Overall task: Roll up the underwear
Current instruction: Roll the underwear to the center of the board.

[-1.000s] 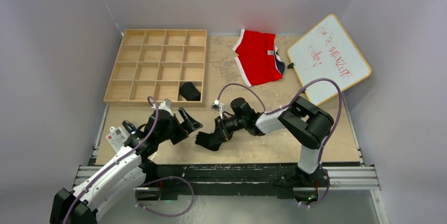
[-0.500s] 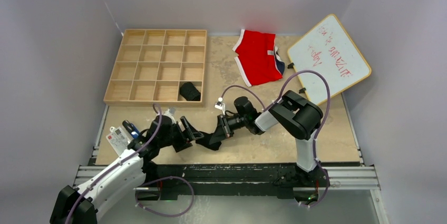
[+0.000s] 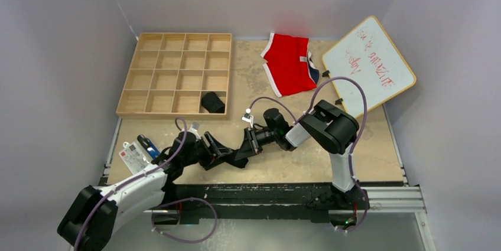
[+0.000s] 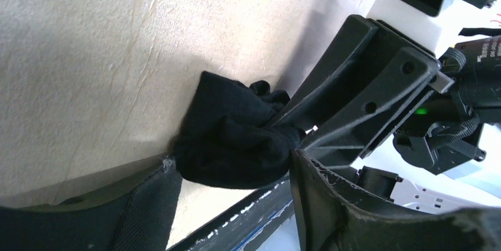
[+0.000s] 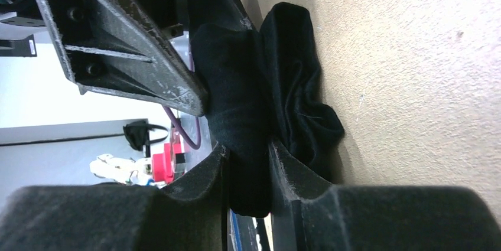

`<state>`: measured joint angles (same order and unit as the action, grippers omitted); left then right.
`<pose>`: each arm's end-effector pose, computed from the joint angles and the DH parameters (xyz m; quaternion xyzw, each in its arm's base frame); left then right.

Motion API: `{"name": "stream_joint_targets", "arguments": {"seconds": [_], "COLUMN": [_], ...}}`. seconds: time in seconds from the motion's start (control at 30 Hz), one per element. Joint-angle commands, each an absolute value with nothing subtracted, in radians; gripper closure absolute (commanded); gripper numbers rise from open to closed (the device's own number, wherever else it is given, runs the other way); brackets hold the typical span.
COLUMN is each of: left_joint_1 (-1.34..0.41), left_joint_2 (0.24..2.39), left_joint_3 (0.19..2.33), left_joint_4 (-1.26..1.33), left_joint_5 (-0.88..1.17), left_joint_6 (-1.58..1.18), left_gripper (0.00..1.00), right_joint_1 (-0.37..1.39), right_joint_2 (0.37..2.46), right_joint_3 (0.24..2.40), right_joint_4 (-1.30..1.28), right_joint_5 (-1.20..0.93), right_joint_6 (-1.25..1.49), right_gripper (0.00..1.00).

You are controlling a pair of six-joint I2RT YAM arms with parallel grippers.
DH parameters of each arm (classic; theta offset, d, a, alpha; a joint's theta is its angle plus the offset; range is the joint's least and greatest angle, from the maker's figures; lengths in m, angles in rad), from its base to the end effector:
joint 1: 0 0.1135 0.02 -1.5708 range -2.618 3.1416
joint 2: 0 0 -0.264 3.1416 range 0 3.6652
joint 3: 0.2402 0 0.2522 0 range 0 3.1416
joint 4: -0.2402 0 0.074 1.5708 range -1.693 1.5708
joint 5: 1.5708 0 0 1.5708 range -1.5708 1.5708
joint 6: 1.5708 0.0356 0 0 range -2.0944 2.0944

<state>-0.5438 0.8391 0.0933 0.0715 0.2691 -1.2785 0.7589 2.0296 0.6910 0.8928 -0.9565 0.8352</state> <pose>0.1225 -0.0851 0.1201 -0.2665 0.8544 -0.4135 0.1677 0.2245 0.2530 0.0849 -0.2166 0.7598 0.6107 0.0524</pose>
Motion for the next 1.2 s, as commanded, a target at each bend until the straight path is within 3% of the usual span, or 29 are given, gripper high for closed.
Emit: {"name": "stream_joint_targets", "arguments": {"seconds": [0.0, 0.27, 0.6, 0.73, 0.93, 1.17], "left_joint_1": [-0.554, -0.582, -0.611, -0.624, -0.638, -0.644], "left_joint_2": [0.939, 1.048, 1.096, 1.117, 1.144, 1.159], "left_joint_3": [0.074, 0.127, 0.207, 0.227, 0.248, 0.266], "left_joint_4": [0.038, -0.039, -0.083, -0.085, -0.092, -0.104], "left_joint_5": [0.144, 0.087, 0.074, 0.071, 0.069, 0.069], "left_joint_6": [-1.258, -1.203, -1.155, -1.152, -1.152, -1.148], "left_gripper": [0.41, 0.53, 0.55, 0.56, 0.56, 0.57], "right_joint_1": [0.758, 0.758, 0.76, 0.772, 0.975, 1.153], "right_joint_2": [2.082, 1.974, 1.664, 1.556, 1.42, 1.475], "right_joint_3": [0.628, 0.643, 0.653, 0.67, 0.677, 0.703], "right_joint_4": [0.67, 0.596, 0.374, 0.285, 0.289, 0.33], "right_joint_5": [-0.722, -0.67, -0.411, -0.332, -0.098, 0.08], "right_joint_6": [0.75, 0.698, 0.407, 0.283, 0.015, -0.156], "right_gripper": [0.7, 0.59, 0.42, 0.41, 0.41, 0.42]}}
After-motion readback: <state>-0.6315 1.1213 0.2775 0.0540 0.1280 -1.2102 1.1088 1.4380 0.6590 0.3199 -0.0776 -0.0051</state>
